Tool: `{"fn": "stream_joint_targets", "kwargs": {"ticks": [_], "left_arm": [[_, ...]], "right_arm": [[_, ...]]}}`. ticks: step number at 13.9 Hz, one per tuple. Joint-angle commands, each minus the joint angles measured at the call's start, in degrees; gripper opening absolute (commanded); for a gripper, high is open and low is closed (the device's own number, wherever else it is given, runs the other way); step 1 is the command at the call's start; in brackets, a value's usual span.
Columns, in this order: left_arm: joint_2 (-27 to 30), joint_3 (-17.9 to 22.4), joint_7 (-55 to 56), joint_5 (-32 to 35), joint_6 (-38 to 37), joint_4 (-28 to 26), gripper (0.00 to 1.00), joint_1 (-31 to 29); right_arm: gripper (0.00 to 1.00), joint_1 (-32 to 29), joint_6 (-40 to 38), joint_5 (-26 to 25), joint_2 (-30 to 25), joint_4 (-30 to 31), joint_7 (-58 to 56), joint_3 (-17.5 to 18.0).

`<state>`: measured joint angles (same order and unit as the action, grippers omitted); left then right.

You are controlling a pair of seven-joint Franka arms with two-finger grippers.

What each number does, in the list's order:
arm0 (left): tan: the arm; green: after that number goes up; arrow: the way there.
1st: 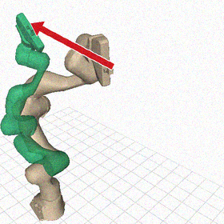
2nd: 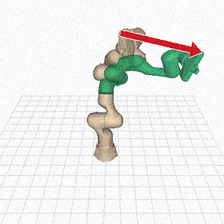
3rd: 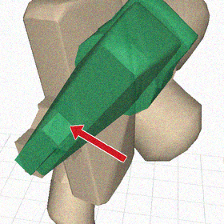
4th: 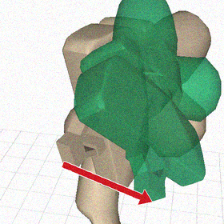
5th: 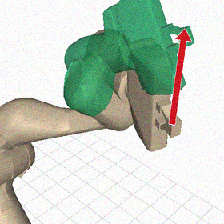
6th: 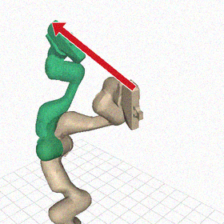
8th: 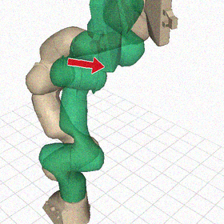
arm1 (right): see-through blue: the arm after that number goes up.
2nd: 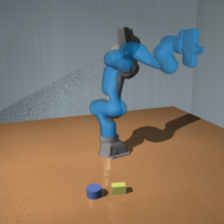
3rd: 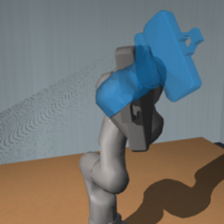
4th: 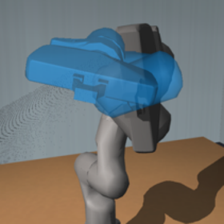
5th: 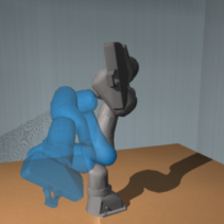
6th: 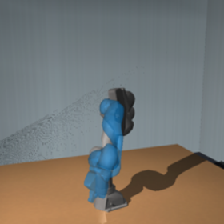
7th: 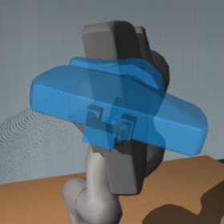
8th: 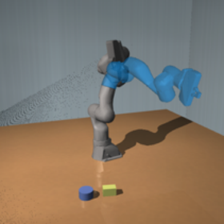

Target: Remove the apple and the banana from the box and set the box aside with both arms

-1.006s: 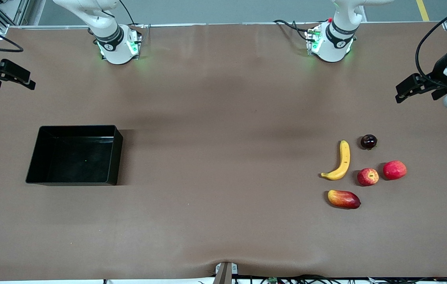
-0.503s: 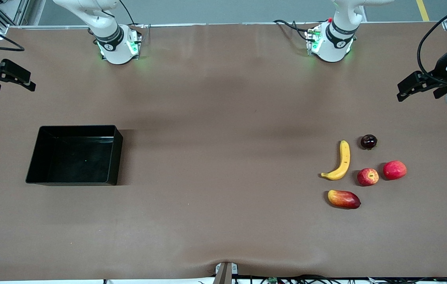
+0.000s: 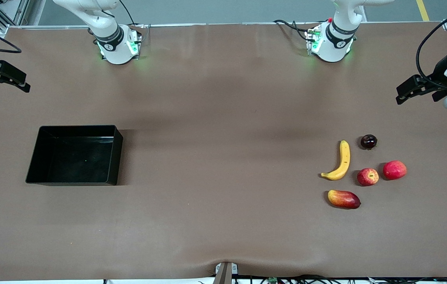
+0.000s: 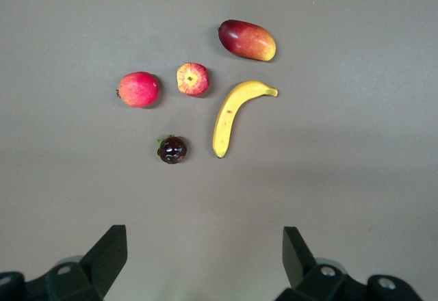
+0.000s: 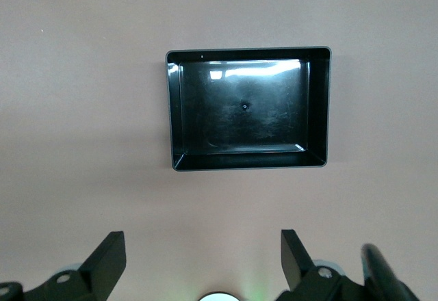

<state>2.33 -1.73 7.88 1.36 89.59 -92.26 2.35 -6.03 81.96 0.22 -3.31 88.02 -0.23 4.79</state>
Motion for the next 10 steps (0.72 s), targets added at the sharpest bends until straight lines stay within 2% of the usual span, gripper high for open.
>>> {"fn": "stream_joint_targets", "kwargs": {"ticks": [1,10], "left_arm": [[-0.75,0.32,-1.37,-0.13,0.58,1.03,1.0,0.02],[-0.75,0.41,-1.81,-0.13,0.58,1.12,1.0,-0.59]], "right_arm": [[1.0,-0.12,0.49,-0.66,-1.34,1.19,-0.56,0.22],[1.0,-0.21,0.49,-0.57,-1.34,1.28,-0.56,0.22]]}}
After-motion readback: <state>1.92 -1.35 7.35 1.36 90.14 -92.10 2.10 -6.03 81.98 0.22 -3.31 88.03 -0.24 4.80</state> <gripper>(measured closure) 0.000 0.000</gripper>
